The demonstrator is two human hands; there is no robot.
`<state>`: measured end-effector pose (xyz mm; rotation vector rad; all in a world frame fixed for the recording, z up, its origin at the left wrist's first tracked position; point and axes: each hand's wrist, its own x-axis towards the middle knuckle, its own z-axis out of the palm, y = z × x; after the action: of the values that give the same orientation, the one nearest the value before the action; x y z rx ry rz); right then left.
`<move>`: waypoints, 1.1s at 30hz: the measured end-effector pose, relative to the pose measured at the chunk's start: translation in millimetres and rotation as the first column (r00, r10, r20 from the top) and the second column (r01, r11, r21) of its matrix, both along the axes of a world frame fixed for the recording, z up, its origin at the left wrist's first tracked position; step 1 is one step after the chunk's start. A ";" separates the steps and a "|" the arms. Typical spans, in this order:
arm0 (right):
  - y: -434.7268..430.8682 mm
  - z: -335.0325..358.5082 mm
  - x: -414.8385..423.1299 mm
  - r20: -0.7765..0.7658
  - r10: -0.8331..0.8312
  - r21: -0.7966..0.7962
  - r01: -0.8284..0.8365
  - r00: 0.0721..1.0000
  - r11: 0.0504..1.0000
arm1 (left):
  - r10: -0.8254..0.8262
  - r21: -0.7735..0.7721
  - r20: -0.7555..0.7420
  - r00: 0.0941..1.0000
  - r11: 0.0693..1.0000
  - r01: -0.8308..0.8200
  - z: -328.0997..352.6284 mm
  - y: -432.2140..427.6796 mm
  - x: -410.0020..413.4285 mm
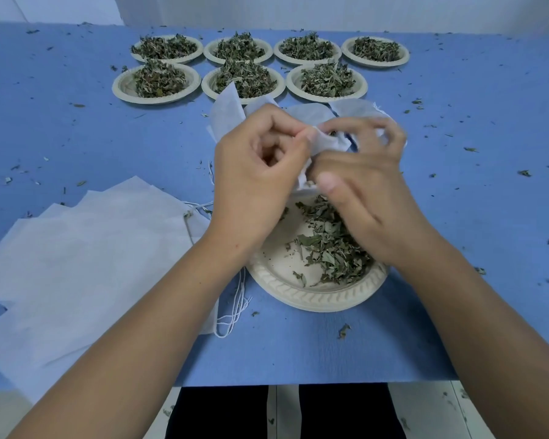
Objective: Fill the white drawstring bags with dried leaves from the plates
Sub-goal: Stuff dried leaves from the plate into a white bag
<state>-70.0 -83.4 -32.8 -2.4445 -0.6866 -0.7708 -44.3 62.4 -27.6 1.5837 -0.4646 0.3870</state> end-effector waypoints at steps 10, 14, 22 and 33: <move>2.4 -0.7 1.2 -0.008 0.030 -0.010 -0.030 1.000 0.999 | -0.085 -0.018 -0.007 0.996 0.996 0.085 1.5 0.8 -1.6; 4.8 -4.9 2.0 -0.168 0.147 0.121 -0.128 0.975 0.984 | -0.090 0.020 -0.031 0.995 0.996 0.091 -0.3 -0.7 -1.6; -23.2 16.2 -5.9 -0.659 0.166 0.291 0.045 0.734 0.956 | 0.202 -0.081 -0.009 0.979 0.976 -0.202 1.0 6.9 7.2; -12.1 10.4 -3.0 -0.731 0.279 0.044 -0.365 0.623 0.930 | 0.176 -0.078 -0.004 0.984 0.981 -0.176 1.8 5.5 5.8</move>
<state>-72.9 -95.5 -22.5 -2.3238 -0.8033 0.4138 -38.5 68.0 -25.8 1.5526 -0.3086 0.5362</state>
